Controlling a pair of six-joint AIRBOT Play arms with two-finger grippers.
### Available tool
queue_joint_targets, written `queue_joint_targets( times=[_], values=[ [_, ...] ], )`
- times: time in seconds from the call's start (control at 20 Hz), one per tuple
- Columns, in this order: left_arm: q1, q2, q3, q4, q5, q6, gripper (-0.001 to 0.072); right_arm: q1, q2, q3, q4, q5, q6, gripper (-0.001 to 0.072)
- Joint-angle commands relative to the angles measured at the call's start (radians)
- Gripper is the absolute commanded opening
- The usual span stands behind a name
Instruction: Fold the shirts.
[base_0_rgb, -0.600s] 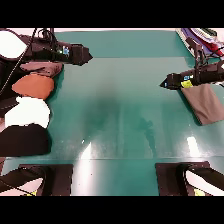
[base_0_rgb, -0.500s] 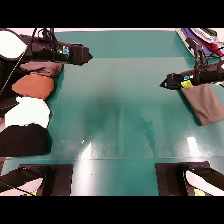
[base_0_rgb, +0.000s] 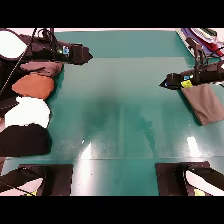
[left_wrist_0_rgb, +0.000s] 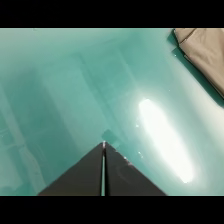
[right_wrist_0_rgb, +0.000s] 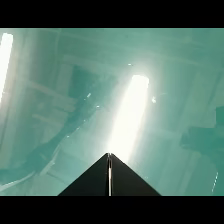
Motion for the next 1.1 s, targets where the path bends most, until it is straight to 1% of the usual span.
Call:
queue_joint_targets(
  times=[0.0,0.05,0.1,0.15,0.2,0.25,0.3,0.35,0.45,0.55,0.65,0.8,1.05],
  values=[
    [0.001,-0.001,0.0,0.007,0.071,0.007,0.0025,0.001,0.0,0.001,0.0,0.001,0.0,0.0016],
    [0.001,-0.001,0.0,0.061,0.109,0.047,0.0032,0.001,0.0,0.001,0.0,-0.003,0.0,0.0017],
    [0.001,-0.001,0.0,0.183,0.148,0.093,0.0341,0.001,0.0,0.001,0.0,-0.007,0.0,0.0016],
    [0.004,-0.006,0.0,0.334,0.175,0.042,0.0586,0.001,0.0,0.001,0.0,-0.006,0.0,0.0016],
    [0.02,-0.022,0.0,0.502,0.183,-0.037,0.0587,0.001,0.0,0.001,0.0,-0.006,0.0,0.0016],
    [0.055,-0.048,0.0,0.63,0.168,-0.101,0.0587,0.001,0.0,0.001,0.005,-0.005,0.0,0.0016],
    [0.104,-0.077,0.0,0.687,0.152,-0.147,0.0588,0.001,0.0,0.001,0.006,-0.003,0.0,0.0016],
    [0.167,-0.117,0.0,0.689,0.145,-0.167,0.0588,0.001,0.0,0.001,0.006,-0.002,0.0,0.0016],
    [0.275,-0.209,0.0,0.672,0.147,-0.168,0.0588,0.001,0.0,0.001,0.006,-0.002,0.0,0.0016],
    [0.356,-0.304,0.0,0.633,0.153,-0.168,0.0588,0.001,0.0,0.001,0.006,0.006,0.0,0.0016],
    [0.415,-0.398,0.0,0.598,0.188,-0.167,0.0589,0.001,0.0,0.001,0.007,0.019,0.0,0.0016],
    [0.464,-0.5,0.001,0.584,0.264,-0.167,0.0589,0.001,0.0,0.001,0.007,0.048,0.001,0.0016],
    [0.472,-0.582,0.002,0.581,0.402,-0.166,0.0586,0.002,0.0,0.001,0.008,0.065,0.001,0.0016]
  ],
)
